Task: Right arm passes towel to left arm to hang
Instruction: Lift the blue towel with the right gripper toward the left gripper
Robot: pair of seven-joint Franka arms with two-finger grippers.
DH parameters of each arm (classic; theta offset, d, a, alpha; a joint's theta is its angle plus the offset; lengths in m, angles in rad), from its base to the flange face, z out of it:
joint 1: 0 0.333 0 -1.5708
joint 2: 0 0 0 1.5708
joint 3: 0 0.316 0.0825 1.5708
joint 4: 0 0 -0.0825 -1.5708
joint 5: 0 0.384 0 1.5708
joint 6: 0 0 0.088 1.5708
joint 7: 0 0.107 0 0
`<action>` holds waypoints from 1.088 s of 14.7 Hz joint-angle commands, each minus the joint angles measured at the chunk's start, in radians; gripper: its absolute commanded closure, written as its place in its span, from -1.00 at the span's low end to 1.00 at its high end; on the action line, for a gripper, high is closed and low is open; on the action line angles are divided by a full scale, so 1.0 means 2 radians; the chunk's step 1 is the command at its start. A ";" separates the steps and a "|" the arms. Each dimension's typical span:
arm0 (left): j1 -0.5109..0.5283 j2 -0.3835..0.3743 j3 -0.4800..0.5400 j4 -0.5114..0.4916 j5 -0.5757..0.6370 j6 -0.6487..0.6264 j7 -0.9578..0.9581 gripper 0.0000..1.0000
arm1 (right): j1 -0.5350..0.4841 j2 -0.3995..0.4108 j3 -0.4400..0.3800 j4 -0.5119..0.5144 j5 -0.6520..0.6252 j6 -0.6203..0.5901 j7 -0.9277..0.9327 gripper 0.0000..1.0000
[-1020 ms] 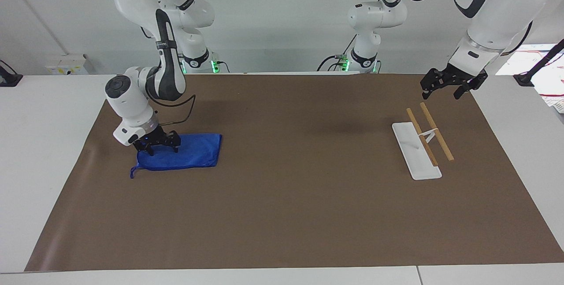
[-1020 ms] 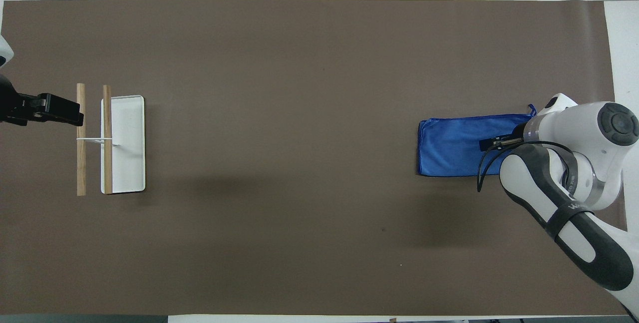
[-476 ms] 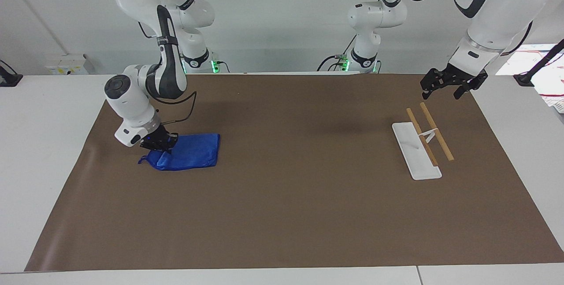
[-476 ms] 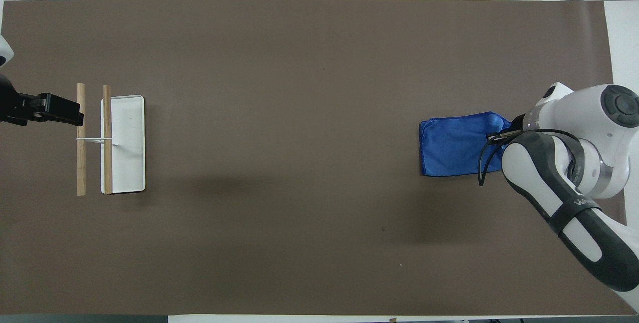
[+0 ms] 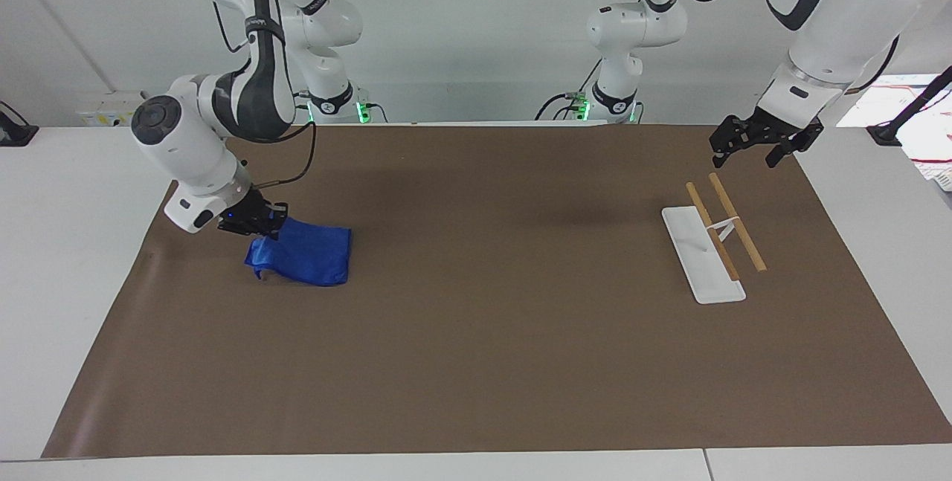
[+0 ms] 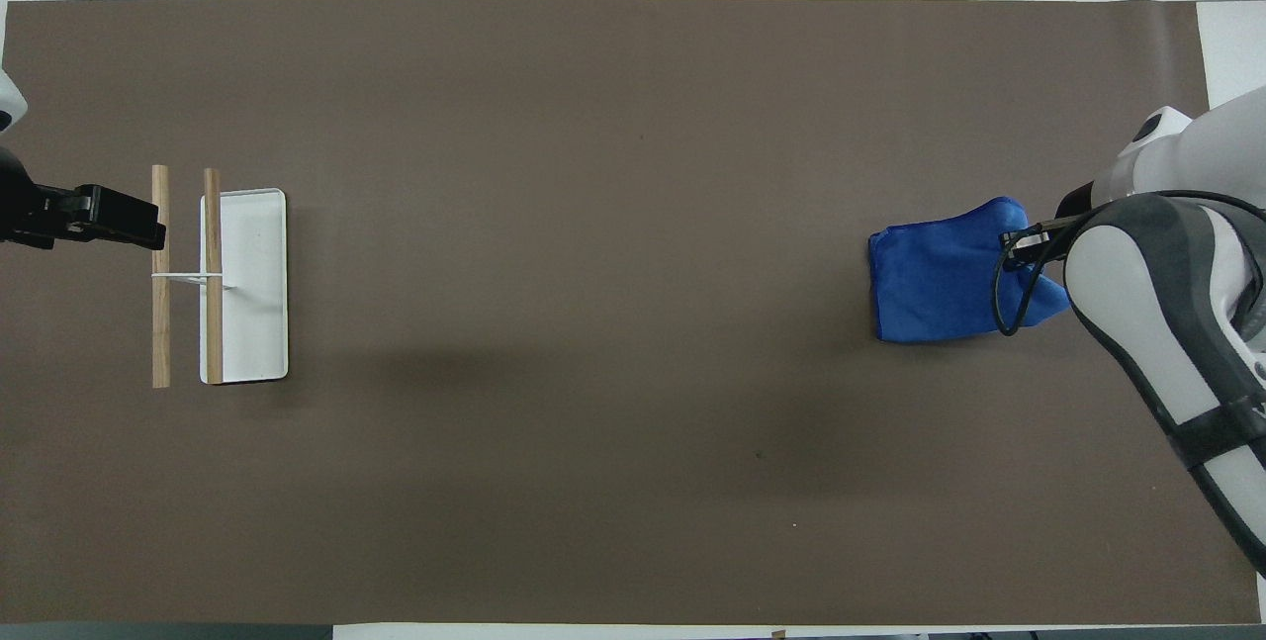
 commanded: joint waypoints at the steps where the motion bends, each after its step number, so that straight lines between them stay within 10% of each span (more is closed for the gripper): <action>1: 0.001 -0.008 -0.002 -0.008 0.009 -0.006 -0.005 -1.00 | -0.004 -0.004 0.021 0.054 0.061 -0.076 0.042 1.00; 9: -0.004 -0.009 -0.002 -0.013 -0.035 0.004 -0.035 -1.00 | 0.023 -0.005 0.042 0.063 0.398 -0.074 0.075 1.00; 16: -0.053 -0.010 -0.003 -0.068 -0.120 0.063 -0.172 -1.00 | 0.131 -0.005 0.051 0.063 0.596 0.062 0.157 1.00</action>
